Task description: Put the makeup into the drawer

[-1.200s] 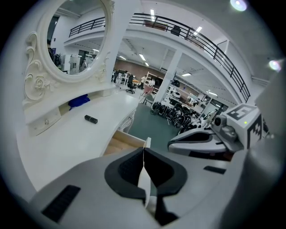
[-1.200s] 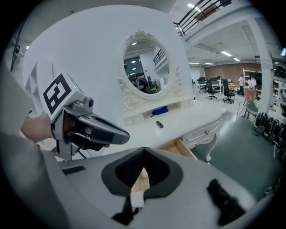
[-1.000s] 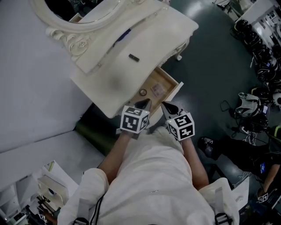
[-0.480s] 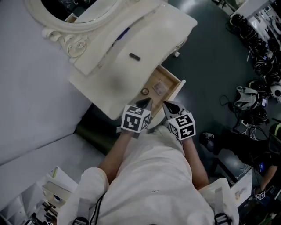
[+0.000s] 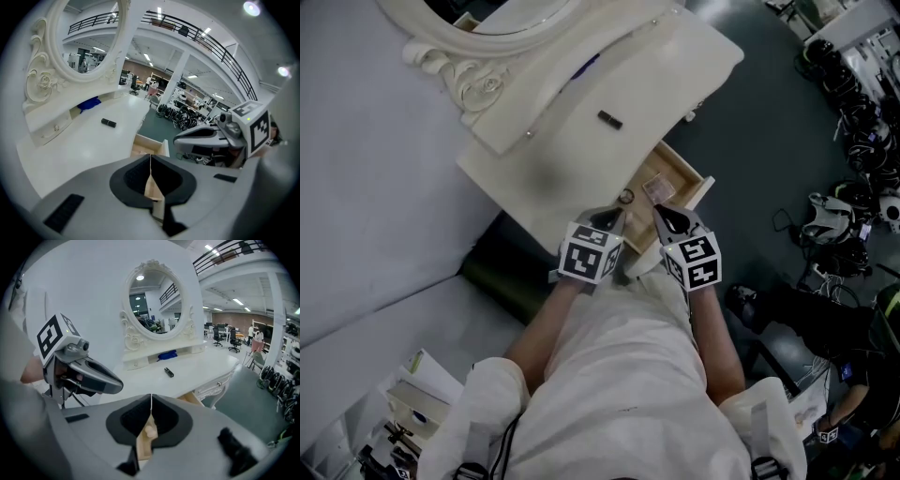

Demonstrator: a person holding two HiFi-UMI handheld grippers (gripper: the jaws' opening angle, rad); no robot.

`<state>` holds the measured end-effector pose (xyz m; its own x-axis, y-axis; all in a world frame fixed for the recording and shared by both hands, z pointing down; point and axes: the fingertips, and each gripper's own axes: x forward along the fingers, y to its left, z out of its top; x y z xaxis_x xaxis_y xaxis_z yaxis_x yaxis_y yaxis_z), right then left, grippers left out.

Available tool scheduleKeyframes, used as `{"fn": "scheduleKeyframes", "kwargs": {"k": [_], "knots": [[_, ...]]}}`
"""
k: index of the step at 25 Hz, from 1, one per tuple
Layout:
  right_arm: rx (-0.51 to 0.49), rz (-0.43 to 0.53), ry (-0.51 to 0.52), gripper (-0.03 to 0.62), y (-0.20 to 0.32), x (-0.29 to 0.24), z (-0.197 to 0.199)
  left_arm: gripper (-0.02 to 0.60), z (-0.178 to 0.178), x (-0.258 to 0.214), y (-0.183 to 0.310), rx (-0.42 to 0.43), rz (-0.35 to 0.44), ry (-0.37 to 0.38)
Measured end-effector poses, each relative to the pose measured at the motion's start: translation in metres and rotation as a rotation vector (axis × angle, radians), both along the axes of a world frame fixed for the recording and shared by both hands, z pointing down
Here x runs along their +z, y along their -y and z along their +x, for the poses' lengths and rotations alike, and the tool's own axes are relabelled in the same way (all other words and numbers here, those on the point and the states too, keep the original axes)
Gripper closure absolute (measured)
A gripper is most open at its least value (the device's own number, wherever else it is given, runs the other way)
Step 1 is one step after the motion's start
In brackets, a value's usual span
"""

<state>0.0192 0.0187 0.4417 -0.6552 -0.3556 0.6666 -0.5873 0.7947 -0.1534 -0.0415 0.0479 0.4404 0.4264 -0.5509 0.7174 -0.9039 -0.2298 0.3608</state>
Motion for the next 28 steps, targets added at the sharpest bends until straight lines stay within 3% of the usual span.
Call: {"fn": "scheduleKeyframes", "kwargs": {"k": [8,16,23,28], "knots": [[-0.164,0.001,-0.030,0.577,0.050,0.008,-0.044,0.571,-0.031,0.008,0.003,-0.170,-0.039,-0.018],[-0.328,0.002,-0.061,0.466,0.121,0.036,-0.079,0.571,-0.041,0.010,0.030,-0.384,-0.053,-0.010],[-0.412,0.042,-0.139,0.404,0.188,0.087,-0.114,0.571,-0.036,0.020,0.038,-0.542,-0.082,0.000],[-0.468,0.057,-0.181,0.397,0.205,0.113,-0.140,0.571,-0.026,0.024,0.030,-0.620,-0.103,0.005]]}}
